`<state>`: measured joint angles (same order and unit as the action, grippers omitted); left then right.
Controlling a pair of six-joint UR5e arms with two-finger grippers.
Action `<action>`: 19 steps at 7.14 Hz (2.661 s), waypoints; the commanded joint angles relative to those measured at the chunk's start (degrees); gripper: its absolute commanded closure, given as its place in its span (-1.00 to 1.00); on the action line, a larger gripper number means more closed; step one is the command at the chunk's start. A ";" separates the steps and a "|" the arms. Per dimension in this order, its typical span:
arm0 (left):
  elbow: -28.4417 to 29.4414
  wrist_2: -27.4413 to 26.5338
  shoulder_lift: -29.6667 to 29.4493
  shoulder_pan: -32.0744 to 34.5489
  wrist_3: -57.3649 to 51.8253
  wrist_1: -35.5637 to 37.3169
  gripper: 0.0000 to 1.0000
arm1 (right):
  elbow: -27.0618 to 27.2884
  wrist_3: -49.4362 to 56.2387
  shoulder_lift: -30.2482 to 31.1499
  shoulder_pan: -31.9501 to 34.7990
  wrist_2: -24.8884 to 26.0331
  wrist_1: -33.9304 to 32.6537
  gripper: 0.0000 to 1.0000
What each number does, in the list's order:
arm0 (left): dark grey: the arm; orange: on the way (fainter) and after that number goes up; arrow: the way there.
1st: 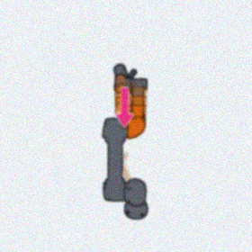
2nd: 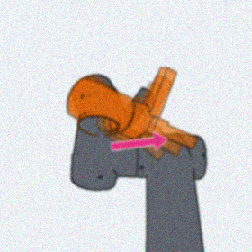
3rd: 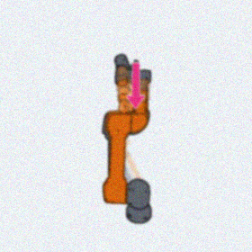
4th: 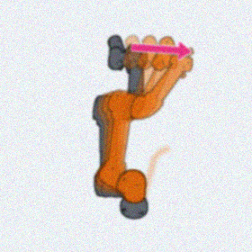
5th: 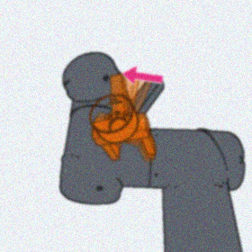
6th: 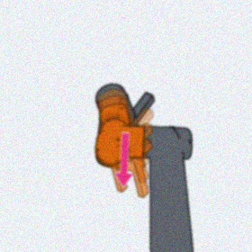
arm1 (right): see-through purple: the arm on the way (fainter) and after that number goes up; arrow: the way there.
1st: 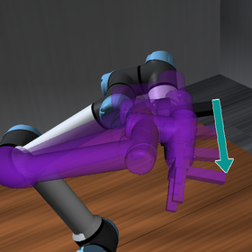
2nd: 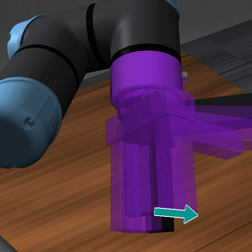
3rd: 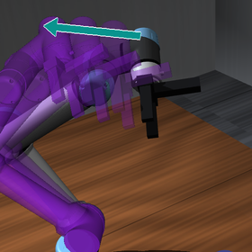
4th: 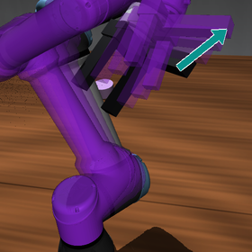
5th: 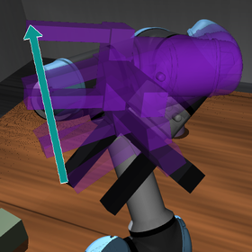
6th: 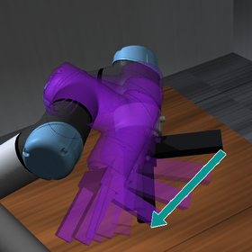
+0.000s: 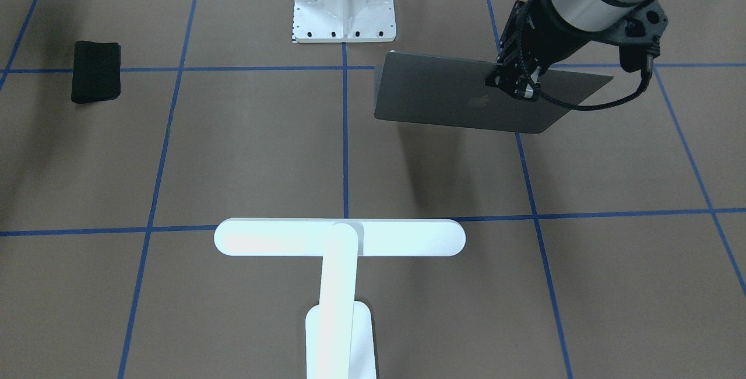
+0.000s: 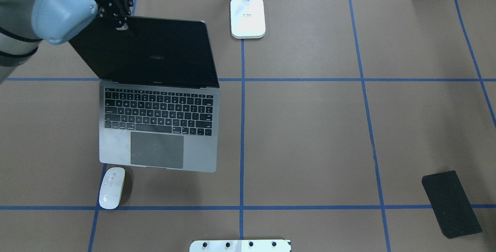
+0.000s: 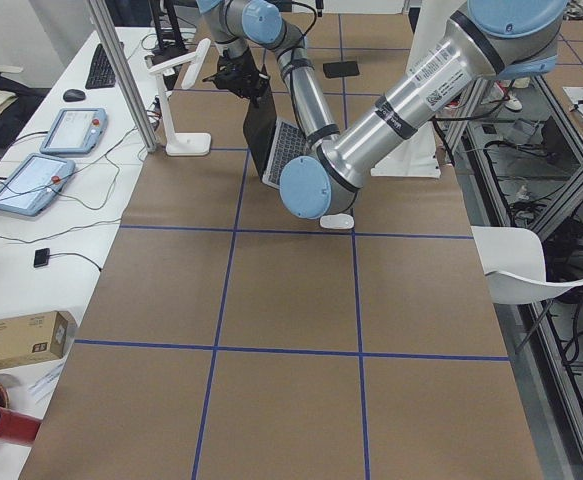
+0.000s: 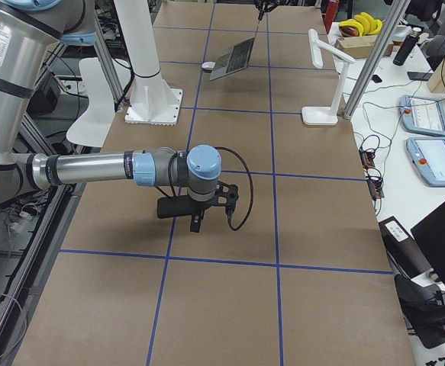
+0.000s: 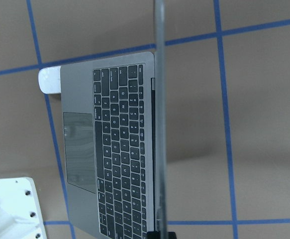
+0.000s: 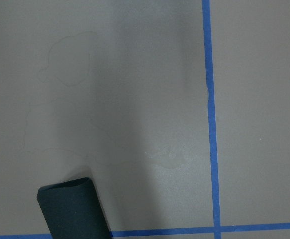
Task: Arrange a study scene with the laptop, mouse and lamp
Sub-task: 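Drag the grey laptop with the left gripper toward the white lamp, then set the laptop down in front of the lamp and open the left gripper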
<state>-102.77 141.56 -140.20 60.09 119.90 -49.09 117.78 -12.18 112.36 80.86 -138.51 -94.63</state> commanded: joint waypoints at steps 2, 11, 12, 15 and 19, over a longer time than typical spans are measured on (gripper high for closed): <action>10.89 -3.13 -4.36 -3.32 8.42 -13.29 1.00 | -0.10 0.05 0.32 -0.09 -0.09 -0.03 -0.99; 28.59 -9.53 -10.97 -7.00 21.34 -33.25 1.00 | -0.27 0.05 1.11 -0.09 -1.23 -0.12 -0.99; 29.20 -11.28 -10.89 -8.23 21.78 -34.65 1.00 | -0.27 0.05 1.11 -0.09 -1.14 -0.12 -0.99; 29.74 -12.00 -8.96 -9.20 21.52 -37.91 1.00 | -0.27 0.05 1.02 -0.09 -1.23 -0.12 -0.99; 29.21 -12.00 -7.90 -9.12 21.26 -39.94 0.56 | -0.27 0.05 1.02 -0.09 -1.23 -0.12 -0.99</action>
<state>-73.22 129.54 -148.27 50.91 141.23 -88.64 117.48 -12.13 113.38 80.77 -139.75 -94.75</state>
